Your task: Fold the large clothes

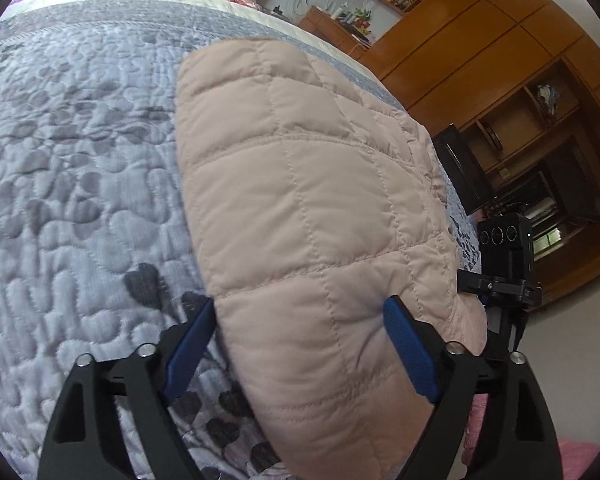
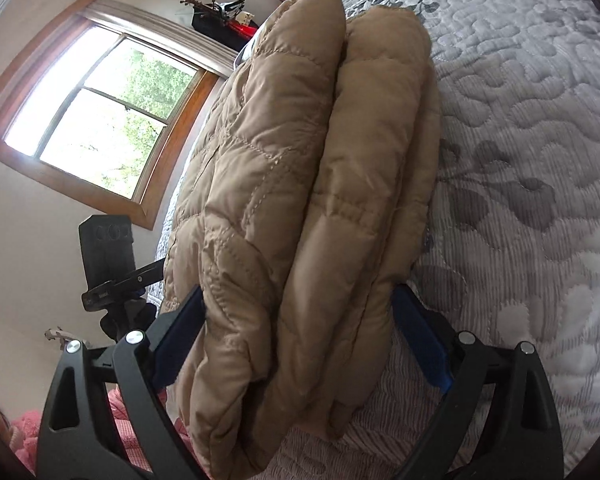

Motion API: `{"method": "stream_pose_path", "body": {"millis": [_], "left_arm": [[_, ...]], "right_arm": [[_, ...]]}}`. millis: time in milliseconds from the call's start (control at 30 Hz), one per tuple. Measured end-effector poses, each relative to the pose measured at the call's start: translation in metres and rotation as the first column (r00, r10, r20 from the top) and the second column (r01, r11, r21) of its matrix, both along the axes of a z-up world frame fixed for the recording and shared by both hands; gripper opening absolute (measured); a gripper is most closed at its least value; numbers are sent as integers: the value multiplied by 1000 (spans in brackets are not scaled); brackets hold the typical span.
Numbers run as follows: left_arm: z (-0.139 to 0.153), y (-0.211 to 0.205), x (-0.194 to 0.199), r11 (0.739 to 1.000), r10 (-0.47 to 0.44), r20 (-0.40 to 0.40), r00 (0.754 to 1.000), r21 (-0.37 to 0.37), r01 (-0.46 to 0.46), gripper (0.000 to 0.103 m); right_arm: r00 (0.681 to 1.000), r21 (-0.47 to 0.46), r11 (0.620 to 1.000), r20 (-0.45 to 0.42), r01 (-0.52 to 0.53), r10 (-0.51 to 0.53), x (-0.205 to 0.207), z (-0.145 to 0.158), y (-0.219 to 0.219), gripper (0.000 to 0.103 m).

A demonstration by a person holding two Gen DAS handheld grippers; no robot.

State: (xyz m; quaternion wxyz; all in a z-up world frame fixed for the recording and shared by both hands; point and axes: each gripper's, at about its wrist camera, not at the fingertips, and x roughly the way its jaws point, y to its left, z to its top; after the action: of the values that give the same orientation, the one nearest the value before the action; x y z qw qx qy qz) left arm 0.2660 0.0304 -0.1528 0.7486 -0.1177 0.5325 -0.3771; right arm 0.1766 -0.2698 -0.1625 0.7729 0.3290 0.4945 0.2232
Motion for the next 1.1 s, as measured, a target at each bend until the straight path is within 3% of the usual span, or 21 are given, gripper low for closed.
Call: {"method": "stream_pose_path", "body": {"millis": [267, 333, 467, 633, 1100], "left_arm": [[-15, -10, 12, 996, -7, -37, 999, -84, 4, 96], [-17, -8, 10, 995, 5, -23, 1000, -100, -7, 94], [-9, -2, -5, 995, 34, 43, 998, -92, -30, 69], [8, -2, -24, 997, 59, 136, 989, -58, -52, 56], [58, 8, -55, 995, 83, 277, 957, -80, -63, 53]], "right_arm": [[999, 13, 999, 30, -37, 37, 17, -7, 6, 92], [998, -7, 999, 46, -53, 53, 20, -7, 14, 84], [994, -27, 998, 87, -64, 66, 21, -3, 22, 58], [983, -123, 991, 165, -55, 75, 10, 16, 34, 47], [943, -224, 974, 315, -34, 105, -25, 64, 55, 44]]}}
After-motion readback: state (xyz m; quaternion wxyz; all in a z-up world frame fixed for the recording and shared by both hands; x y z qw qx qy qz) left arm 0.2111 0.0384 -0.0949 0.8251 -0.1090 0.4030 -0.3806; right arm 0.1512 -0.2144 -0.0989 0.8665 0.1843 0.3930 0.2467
